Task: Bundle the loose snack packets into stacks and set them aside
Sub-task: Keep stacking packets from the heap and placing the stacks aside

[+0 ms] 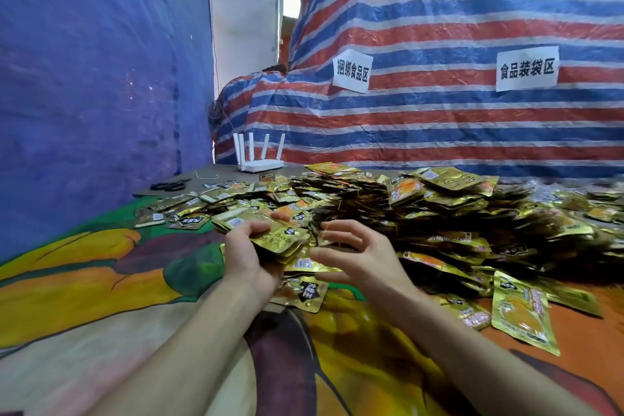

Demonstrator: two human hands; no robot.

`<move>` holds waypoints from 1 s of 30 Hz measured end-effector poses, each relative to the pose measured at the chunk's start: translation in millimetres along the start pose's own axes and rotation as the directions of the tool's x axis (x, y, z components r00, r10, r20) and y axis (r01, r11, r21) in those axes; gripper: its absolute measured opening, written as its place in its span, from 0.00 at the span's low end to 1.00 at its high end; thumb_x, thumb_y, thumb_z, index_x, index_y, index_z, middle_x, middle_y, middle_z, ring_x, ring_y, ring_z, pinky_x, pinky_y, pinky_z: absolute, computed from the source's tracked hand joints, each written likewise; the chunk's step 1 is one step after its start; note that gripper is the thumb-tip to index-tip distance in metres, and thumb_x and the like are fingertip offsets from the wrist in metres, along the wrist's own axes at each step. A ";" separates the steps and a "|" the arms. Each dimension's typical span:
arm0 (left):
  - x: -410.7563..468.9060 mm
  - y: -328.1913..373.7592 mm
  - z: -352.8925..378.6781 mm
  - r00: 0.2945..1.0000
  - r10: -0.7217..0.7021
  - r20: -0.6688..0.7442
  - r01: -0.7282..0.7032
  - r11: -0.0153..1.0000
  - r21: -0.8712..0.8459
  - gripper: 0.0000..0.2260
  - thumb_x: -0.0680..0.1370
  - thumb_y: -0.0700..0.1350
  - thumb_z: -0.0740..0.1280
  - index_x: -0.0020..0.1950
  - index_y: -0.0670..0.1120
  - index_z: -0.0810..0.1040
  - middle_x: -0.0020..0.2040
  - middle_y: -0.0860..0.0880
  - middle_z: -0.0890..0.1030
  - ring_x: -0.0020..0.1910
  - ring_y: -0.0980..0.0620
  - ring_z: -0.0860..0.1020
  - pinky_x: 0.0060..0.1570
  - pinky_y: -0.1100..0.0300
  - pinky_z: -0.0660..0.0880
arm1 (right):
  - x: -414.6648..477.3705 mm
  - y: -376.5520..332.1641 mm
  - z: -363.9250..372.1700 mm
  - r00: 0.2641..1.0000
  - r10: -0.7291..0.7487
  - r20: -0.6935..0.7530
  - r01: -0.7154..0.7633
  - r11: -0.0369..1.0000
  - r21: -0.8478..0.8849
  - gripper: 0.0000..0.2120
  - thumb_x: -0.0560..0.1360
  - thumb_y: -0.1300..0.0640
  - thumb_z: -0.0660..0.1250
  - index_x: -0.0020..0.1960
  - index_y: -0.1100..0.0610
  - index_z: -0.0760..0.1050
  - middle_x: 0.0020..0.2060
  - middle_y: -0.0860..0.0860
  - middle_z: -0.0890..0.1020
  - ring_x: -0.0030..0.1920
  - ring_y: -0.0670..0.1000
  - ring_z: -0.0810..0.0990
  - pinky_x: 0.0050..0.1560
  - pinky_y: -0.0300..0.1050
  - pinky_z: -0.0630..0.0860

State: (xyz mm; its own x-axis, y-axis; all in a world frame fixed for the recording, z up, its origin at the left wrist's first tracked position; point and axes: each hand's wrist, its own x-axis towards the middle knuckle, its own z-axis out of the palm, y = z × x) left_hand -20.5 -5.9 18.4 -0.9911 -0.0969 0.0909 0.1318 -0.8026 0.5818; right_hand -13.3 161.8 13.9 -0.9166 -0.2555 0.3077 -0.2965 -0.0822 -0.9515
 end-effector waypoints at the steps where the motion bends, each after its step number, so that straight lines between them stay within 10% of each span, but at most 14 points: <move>1: 0.5 -1.1 1.4 1.000 0.004 -0.002 -0.004 1.000 -0.001 0.10 0.68 0.38 0.61 0.47 0.40 0.77 0.43 0.43 0.82 0.40 0.43 0.83 0.41 0.51 0.82 | -0.5 -0.6 7.6 1.000 -0.014 0.008 0.014 0.999 -0.035 0.24 0.65 0.60 0.83 0.59 0.53 0.81 0.55 0.52 0.84 0.52 0.50 0.86 0.47 0.52 0.85; 13: -14.2 -3.6 9.5 0.994 -0.106 -0.022 0.107 0.944 0.312 0.12 0.79 0.46 0.59 0.44 0.43 0.81 0.40 0.45 0.83 0.32 0.49 0.82 0.24 0.59 0.77 | 6.0 7.0 55.5 0.976 -0.183 -0.117 0.173 0.981 -0.092 0.27 0.66 0.61 0.81 0.61 0.46 0.77 0.59 0.45 0.81 0.59 0.43 0.81 0.61 0.49 0.80; 18: -13.1 -5.7 12.6 1.000 -0.006 0.018 0.000 0.956 0.292 0.18 0.80 0.41 0.56 0.64 0.43 0.81 0.61 0.39 0.82 0.62 0.39 0.80 0.65 0.46 0.75 | 9.2 12.1 52.7 0.977 -0.135 -0.163 0.118 0.987 -0.110 0.27 0.64 0.59 0.83 0.59 0.51 0.76 0.53 0.49 0.83 0.49 0.42 0.84 0.48 0.41 0.82; 23: -10.5 -8.0 9.0 0.995 -0.072 0.071 0.052 0.965 0.259 0.19 0.80 0.42 0.55 0.65 0.44 0.81 0.62 0.40 0.82 0.64 0.40 0.79 0.69 0.45 0.71 | 9.2 8.3 47.3 0.980 -0.145 -0.138 0.133 0.987 -0.090 0.29 0.61 0.62 0.84 0.59 0.52 0.78 0.49 0.47 0.84 0.46 0.40 0.84 0.40 0.32 0.78; 30: -7.2 -6.7 3.2 0.963 -0.231 0.142 0.199 0.958 0.206 0.20 0.72 0.44 0.60 0.56 0.42 0.86 0.55 0.37 0.84 0.46 0.40 0.85 0.43 0.47 0.83 | 11.5 3.9 31.8 0.991 -0.009 -0.133 0.007 1.000 -0.020 0.20 0.65 0.54 0.81 0.56 0.50 0.81 0.51 0.52 0.86 0.48 0.48 0.86 0.44 0.42 0.81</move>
State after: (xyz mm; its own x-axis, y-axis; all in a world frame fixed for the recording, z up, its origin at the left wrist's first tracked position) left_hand -14.3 2.0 16.5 -0.9821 0.1756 0.0681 -0.0678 -0.6669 0.7421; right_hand -16.4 127.9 13.8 -0.9413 -0.1245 0.3138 -0.3079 -0.0649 -0.9492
